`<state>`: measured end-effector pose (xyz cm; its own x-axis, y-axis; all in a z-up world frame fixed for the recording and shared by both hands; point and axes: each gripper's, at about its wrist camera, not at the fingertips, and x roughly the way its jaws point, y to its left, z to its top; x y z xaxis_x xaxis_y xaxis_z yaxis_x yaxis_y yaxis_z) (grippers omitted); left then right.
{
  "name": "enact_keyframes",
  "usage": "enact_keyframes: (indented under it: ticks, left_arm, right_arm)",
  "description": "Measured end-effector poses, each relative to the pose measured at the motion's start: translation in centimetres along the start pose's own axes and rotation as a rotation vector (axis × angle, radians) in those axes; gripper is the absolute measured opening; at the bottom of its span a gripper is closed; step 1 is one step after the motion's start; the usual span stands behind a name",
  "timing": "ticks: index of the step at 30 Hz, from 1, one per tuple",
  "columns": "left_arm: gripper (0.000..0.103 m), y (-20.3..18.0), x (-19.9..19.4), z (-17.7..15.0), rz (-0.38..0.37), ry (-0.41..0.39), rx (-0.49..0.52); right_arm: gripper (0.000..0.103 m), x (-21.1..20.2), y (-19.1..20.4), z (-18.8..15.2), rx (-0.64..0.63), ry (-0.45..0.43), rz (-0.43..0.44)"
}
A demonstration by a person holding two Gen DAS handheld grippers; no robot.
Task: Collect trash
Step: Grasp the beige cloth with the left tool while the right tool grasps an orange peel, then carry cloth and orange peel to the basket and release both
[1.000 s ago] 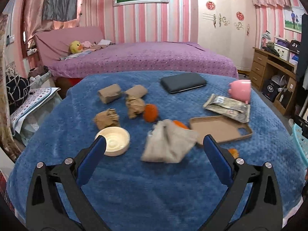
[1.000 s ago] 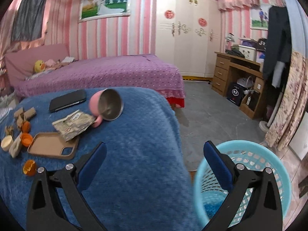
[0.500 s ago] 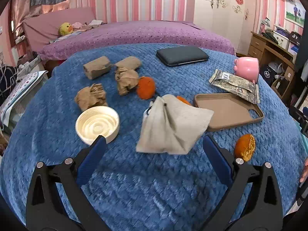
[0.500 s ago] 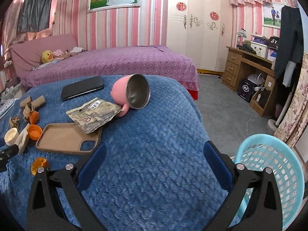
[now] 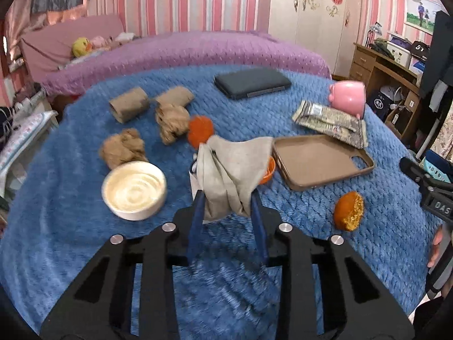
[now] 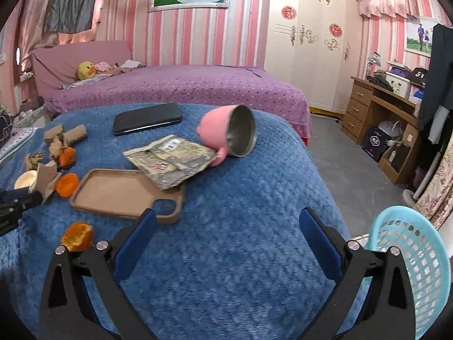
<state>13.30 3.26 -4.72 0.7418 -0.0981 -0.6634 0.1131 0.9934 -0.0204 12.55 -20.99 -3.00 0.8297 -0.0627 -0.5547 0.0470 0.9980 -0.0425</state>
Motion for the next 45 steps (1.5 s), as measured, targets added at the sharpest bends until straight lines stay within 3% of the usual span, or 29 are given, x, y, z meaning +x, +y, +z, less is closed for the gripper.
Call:
enact_keyframes:
  ticks: [7, 18, 22, 26, 27, 33, 45]
  left_arm:
    - [0.03, 1.5, -3.5, -1.2, 0.039, -0.067, 0.011]
    - [0.03, 5.6, -3.4, -3.0, 0.079, -0.042, -0.056]
    - [0.03, 6.6, -3.2, -3.3, 0.068, -0.034, -0.085]
    - [0.03, 6.6, -3.3, -3.4, 0.067, -0.048, -0.088]
    - [0.03, 6.6, -3.3, -3.4, 0.066, -0.05, -0.089]
    - [0.03, 5.7, -4.0, -2.9, 0.043, -0.08, -0.092]
    - [0.03, 0.1, -4.4, -1.4, -0.009, -0.128, -0.037]
  right_arm:
    - [0.098, -1.1, 3.8, -0.6, -0.036, 0.004, 0.102]
    - [0.097, -0.6, 9.0, -1.5, -0.112, 0.057, 0.195]
    - [0.079, 0.3, 10.6, -1.8, -0.162, 0.103, 0.228]
    - [0.042, 0.9, 11.6, -2.1, -0.206, 0.138, 0.272]
    - [0.036, 0.9, 11.6, -2.1, -0.209, 0.14, 0.277]
    - [0.031, 0.2, 10.0, -1.6, -0.146, 0.097, 0.301]
    - [0.031, -1.3, 4.3, -0.6, -0.106, 0.032, 0.199]
